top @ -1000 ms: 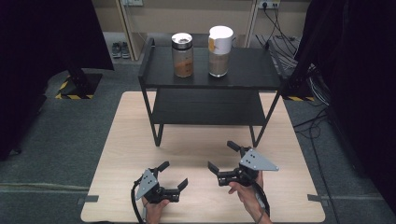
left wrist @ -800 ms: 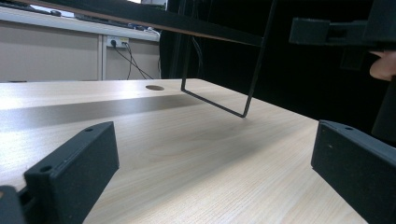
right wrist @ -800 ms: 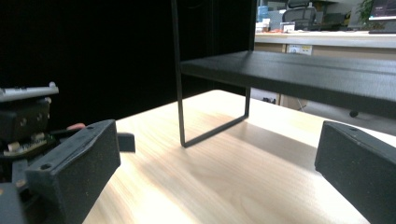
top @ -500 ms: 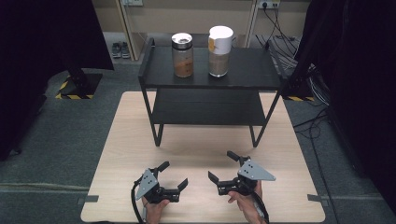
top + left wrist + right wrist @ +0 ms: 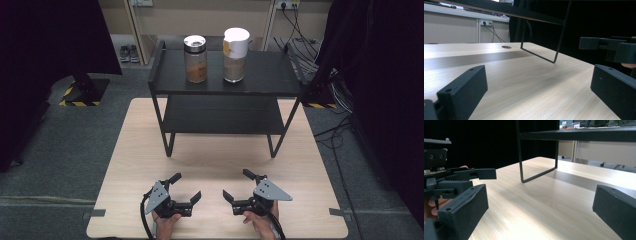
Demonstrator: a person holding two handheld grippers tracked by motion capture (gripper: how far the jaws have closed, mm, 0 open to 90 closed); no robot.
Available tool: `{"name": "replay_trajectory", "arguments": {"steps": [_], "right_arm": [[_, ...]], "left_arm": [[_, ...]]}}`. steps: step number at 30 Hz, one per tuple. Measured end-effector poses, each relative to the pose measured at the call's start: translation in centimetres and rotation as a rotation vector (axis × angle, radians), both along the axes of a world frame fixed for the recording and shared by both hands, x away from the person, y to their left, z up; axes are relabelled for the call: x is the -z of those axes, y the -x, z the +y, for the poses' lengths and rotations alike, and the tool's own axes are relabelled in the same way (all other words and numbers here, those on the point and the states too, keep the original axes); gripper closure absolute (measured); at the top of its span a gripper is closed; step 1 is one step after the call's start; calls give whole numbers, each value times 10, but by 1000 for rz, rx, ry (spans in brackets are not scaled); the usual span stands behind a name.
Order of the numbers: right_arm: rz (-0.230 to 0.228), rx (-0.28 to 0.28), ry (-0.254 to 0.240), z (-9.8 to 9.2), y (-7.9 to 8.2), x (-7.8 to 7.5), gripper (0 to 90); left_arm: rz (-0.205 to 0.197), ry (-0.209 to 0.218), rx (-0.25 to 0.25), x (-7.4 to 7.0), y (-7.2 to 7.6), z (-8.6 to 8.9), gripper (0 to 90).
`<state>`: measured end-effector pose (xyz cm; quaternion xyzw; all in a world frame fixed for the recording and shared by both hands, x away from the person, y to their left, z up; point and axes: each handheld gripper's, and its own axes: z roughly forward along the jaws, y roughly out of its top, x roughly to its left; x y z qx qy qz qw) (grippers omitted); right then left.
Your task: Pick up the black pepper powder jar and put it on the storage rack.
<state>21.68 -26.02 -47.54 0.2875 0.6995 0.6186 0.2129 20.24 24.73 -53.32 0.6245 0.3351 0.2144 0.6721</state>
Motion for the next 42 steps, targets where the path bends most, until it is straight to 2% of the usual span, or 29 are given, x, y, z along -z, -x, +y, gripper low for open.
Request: {"name": "replay_trajectory", "arguments": {"steps": [11,17,42], "right_arm": [[11,-11,14,3,0,7,5],[0,-6,11,2,2,10,5],[4,9,-4,0,3,12,5]], "left_arm": [[2,5,0,0,0,1,2],[4,5,1,0,-1,1,2],[11,9,5,0,-1,2,2]]}}
